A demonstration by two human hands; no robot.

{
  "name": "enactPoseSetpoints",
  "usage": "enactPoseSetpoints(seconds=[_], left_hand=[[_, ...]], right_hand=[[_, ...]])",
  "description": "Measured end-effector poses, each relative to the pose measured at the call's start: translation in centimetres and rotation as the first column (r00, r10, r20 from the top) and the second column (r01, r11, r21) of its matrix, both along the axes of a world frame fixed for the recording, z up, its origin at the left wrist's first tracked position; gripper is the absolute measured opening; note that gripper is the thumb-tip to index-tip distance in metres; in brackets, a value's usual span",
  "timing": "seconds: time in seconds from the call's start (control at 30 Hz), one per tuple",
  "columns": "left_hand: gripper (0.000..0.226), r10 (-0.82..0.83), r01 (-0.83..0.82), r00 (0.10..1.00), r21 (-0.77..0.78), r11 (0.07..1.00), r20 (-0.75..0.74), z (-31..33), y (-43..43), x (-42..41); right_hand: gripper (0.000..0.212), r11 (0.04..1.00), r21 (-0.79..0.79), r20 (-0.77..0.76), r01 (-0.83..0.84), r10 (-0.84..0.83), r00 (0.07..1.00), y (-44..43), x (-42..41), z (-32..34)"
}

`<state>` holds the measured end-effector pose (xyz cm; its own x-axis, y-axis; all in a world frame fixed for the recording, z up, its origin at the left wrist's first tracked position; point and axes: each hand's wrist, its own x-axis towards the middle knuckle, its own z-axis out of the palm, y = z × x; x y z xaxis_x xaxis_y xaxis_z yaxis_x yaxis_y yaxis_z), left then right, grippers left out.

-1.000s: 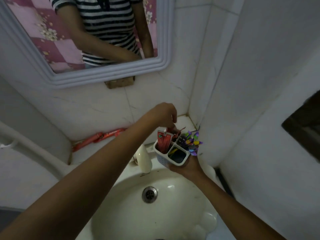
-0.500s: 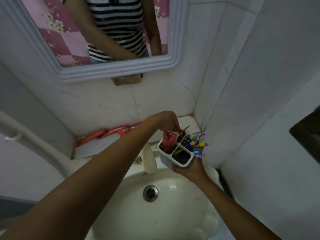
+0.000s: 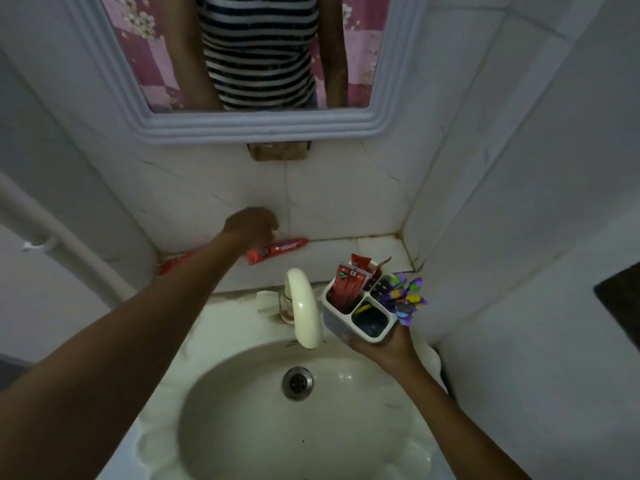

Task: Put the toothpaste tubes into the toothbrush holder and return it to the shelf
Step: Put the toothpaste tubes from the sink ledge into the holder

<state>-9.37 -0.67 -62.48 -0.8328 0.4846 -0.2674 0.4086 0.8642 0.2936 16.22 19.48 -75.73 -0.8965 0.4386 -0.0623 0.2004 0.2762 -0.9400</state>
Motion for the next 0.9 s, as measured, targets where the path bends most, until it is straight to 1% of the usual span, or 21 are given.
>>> enactPoseSetpoints(seconds=[0.03, 0.07, 0.1, 0.17, 0.23, 0.27, 0.37, 0.43, 0.5, 0.57, 0.6, 0.63, 0.67, 0.7, 0.73, 0.77, 0.83, 0.87, 0.9], left_hand=[[0.035, 0.001, -0.005, 0.999, -0.093, 0.996, -0.033, -1.7, -1.5, -0.6], [0.036, 0.008, -0.011, 1.000, -0.154, 0.988, -0.023, -2.9, -2.8, -0.5], [0.036, -0.019, 0.016, 1.000, -0.161, 0.987, -0.019, -4.3, -3.4, -0.6], [0.039, -0.067, 0.066, 0.998, -0.115, 0.991, -0.007, -5.6, -2.6, 0.4], [0.042, -0.076, 0.071, 0.996, -0.105, 0.992, -0.048, -6.6, -2.1, 1.0], [0.040, -0.076, 0.066, 0.995, -0.133, 0.989, -0.067, -6.9, -1.8, 1.3], [0.031, -0.066, 0.050, 0.988, -0.111, 0.993, -0.139, -8.3, -1.1, 1.7], [0.026, -0.054, 0.041, 0.988, -0.092, 0.995, -0.144, -8.5, -0.7, 1.9], [0.022, -0.043, 0.026, 0.985, -0.105, 0.994, -0.168, -7.9, -0.6, 1.8], [0.019, 0.009, -0.031, 0.977, -0.100, 0.995, -0.213, -5.7, -0.6, 2.1], [0.018, 0.049, -0.067, 0.967, -0.062, 0.996, -0.249, -4.1, -0.9, 2.3], [0.018, 0.091, -0.091, 0.949, 0.016, 0.996, -0.303, -2.2, -1.4, 2.7], [0.020, 0.134, -0.094, 0.930, 0.131, 0.987, -0.342, -0.2, -2.1, 3.2], [0.022, 0.171, -0.074, 0.917, 0.267, 0.961, -0.359, 1.7, -2.7, 3.9], [0.024, 0.191, -0.051, 0.925, 0.389, 0.920, -0.329, 3.8, -3.3, 4.7], [0.027, 0.197, -0.043, 0.942, 0.484, 0.874, -0.272, 5.7, -3.6, 5.6], [0.032, 0.172, -0.046, 0.973, 0.597, 0.801, -0.156, 8.9, -3.8, 7.5], [0.033, 0.135, -0.029, 0.983, 0.628, 0.777, -0.121, 10.1, -3.7, 8.3], [0.032, 0.085, -0.004, 0.992, 0.651, 0.759, -0.094, 10.9, -3.5, 9.0]], right_hand=[[0.073, 1.000, 0.013, 0.012, -0.001, 0.001, 1.000, -0.2, 0.1, 0.1], [0.068, 1.000, 0.018, 0.003, 0.003, -0.003, 1.000, -0.4, 0.1, 0.4], [0.065, 1.000, 0.023, -0.007, 0.005, -0.005, 1.000, -0.6, 0.2, 0.7], [0.063, 1.000, 0.023, -0.007, -0.003, 0.003, 1.000, -0.6, 0.3, 0.8], [0.061, 1.000, 0.027, -0.012, 0.001, 0.000, 1.000, -0.6, 0.3, 0.9], [0.060, 0.999, 0.036, -0.017, 0.004, -0.004, 1.000, -0.6, 0.3, 1.0], [0.059, 0.999, 0.029, -0.032, 0.013, -0.012, 0.999, -0.8, 0.3, 1.5], [0.059, 0.999, 0.045, -0.024, 0.004, -0.003, 1.000, -0.7, 0.4, 1.4], [0.060, 0.998, 0.055, -0.030, 0.002, 0.000, 1.000, -0.7, 0.3, 1.2], [0.059, 0.999, 0.054, -0.035, 0.001, 0.001, 0.999, -0.7, 0.3, 1.4], [0.056, 0.999, 0.038, -0.008, -0.002, 0.002, 1.000, -0.6, 0.3, 1.5], [0.049, 0.999, 0.024, 0.041, -0.038, 0.037, 0.998, -0.6, 0.3, 1.7], [0.039, 0.995, 0.018, 0.119, -0.101, 0.098, 0.988, -0.4, 0.4, 1.5], [0.034, 0.989, 0.001, 0.176, -0.145, 0.143, 0.974, -0.4, 0.4, 1.6], [0.035, 0.989, -0.002, 0.175, -0.151, 0.149, 0.973, -0.4, 0.5, 1.7], [0.043, 0.992, 0.028, 0.129, -0.122, 0.117, 0.985, -0.6, 0.5, 2.1], [0.068, 0.996, 0.093, 0.036, -0.004, 0.001, 0.999, -0.7, 0.4, 2.3], [0.070, 0.993, 0.116, 0.015, -0.002, 0.000, 1.000, -0.7, 0.4, 2.1], [0.066, 0.991, 0.132, 0.023, -0.017, 0.014, 1.000, -0.8, 0.3, 2.1]])
